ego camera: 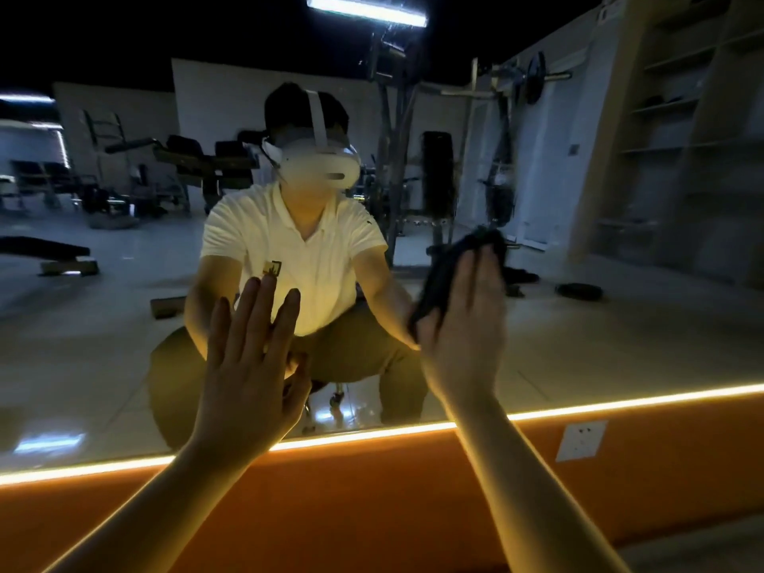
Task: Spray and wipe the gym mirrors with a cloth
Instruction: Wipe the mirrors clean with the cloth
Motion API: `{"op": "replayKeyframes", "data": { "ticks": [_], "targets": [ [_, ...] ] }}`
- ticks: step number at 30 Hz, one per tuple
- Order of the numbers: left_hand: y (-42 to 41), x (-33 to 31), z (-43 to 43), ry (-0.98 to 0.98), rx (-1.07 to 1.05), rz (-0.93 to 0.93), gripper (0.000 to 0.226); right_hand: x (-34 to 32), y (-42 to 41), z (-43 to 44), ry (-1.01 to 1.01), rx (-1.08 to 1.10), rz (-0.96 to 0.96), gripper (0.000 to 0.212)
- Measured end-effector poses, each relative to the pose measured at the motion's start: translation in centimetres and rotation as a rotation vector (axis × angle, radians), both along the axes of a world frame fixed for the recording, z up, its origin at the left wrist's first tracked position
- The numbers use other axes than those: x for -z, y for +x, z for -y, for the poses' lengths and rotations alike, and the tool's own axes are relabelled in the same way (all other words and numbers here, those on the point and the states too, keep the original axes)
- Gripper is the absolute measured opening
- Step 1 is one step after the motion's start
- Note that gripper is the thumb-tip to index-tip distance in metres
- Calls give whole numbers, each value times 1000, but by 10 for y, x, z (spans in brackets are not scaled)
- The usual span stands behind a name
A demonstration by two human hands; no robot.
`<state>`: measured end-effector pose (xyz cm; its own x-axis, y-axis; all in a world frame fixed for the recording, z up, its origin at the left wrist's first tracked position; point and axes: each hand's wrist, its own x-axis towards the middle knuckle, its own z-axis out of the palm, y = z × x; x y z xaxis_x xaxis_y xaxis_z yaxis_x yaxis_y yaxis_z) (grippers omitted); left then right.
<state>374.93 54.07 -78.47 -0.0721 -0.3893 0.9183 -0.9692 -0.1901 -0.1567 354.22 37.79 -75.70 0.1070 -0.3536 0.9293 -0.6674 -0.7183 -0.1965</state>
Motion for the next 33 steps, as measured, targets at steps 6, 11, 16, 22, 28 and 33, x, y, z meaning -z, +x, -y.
{"op": "replayKeyframes", "data": {
  "ticks": [6,11,16,22,28,33],
  "targets": [
    [-7,-7,4,-37,-30,-53,78,-20,-13,14,165,90,258,64],
    [-15,-44,11,-135,-16,-77,80,-40,47,-45,-100,-86,-111,68],
    [-14,-53,12,-142,-26,-102,75,-36,54,-50,-251,-148,-359,65],
    [-15,-56,10,-131,-41,-104,78,-54,-6,12,43,110,118,58],
    [-14,-61,9,-143,-36,-88,77,-95,17,-2,-24,126,83,58],
    [-6,-82,4,-156,-27,-97,73,-99,84,-51,-294,-73,-305,65]
  ]
}}
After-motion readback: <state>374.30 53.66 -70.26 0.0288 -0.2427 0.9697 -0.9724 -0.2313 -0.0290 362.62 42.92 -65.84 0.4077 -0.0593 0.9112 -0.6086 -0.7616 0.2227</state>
